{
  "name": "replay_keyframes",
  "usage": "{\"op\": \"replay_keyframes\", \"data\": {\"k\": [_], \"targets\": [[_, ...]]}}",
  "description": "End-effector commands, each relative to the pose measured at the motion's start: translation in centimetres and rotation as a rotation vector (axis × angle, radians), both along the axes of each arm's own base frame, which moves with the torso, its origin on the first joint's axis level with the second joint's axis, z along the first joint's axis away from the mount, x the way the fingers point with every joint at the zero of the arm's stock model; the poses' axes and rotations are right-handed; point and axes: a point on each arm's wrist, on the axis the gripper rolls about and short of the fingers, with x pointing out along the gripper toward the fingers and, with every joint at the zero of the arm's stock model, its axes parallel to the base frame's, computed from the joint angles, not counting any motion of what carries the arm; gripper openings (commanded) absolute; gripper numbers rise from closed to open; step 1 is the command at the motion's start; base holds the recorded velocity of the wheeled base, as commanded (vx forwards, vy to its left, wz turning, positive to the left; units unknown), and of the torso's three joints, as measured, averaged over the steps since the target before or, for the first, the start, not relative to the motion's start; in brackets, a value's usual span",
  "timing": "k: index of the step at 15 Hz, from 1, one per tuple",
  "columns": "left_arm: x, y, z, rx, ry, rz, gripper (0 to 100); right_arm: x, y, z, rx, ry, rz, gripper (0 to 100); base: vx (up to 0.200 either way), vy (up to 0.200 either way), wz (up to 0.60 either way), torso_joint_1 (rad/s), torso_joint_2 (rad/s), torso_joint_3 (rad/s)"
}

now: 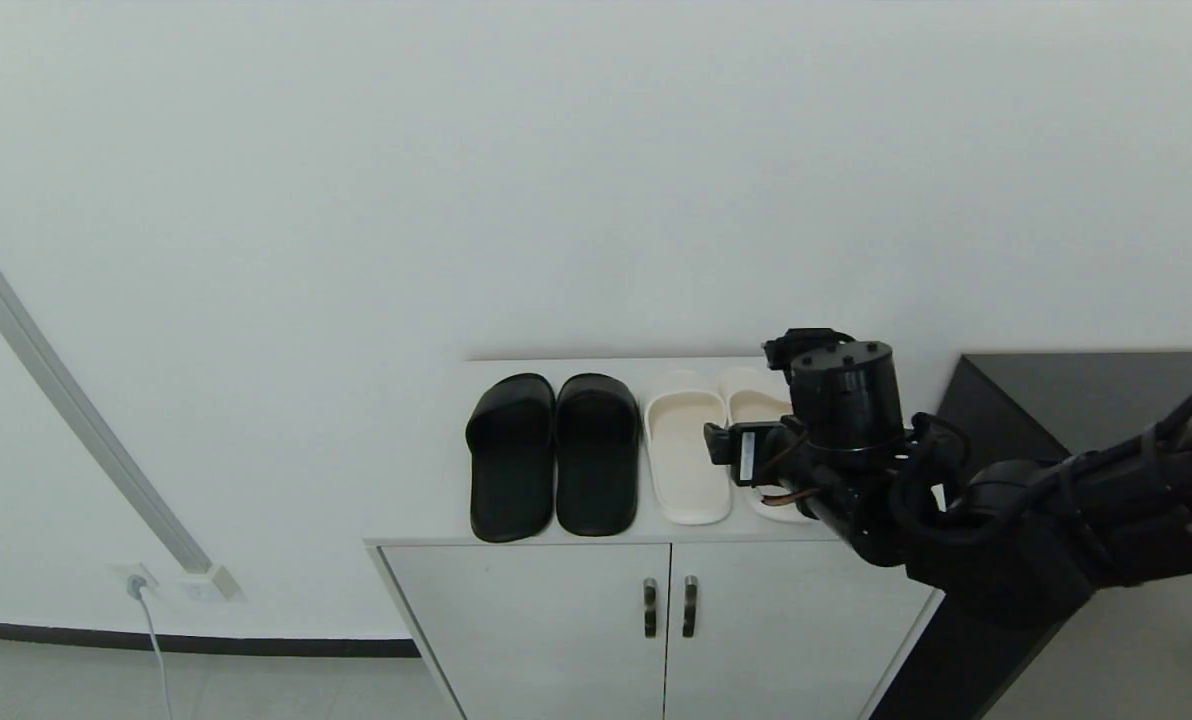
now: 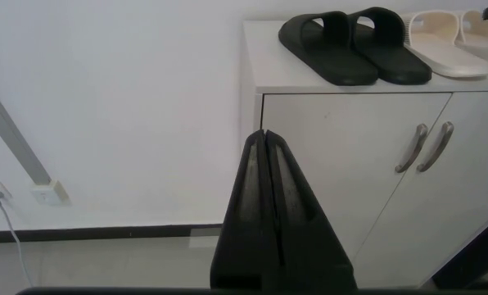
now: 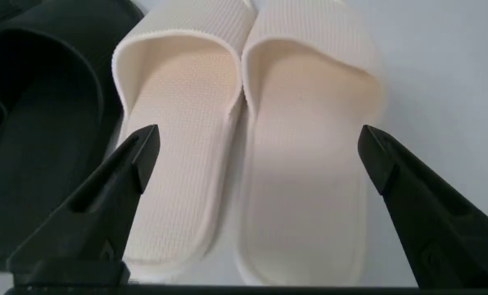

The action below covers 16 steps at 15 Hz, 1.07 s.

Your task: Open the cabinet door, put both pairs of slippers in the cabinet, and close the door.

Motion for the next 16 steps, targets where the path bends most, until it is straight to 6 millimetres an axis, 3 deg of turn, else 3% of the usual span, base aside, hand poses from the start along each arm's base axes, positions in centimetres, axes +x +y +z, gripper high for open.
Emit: {"op": "replay_keyframes", "data": {"k": [1,4,8,16], "targets": [[0.0,0.0,0.0,0.000,0.001,0.000,0,1.5,1.2,-1.9,-0.022,0.023,-0.004,100,0.000,0.000,0.00,0.000,0.00,0.000],[0.0,0.0,0.0,0.000,0.001,0.000,0,3.4,2.3,-2.8,-0.033,0.011,-0.038,100,0.000,0.000,0.00,0.000,0.00,0.000],[0.0,0.0,0.0,-0.002,0.001,0.000,0,7.4,3.1,-4.1,-0.034,-0.021,-0.092,100,0.000,0.000,0.00,0.000,0.00,0.000],[0.0,0.0,0.0,-0.002,0.001,0.000,0,10.2,3.9,-4.3,-0.066,-0.107,-0.094,100,0.000,0.000,0.00,0.000,0.00,0.000]]}}
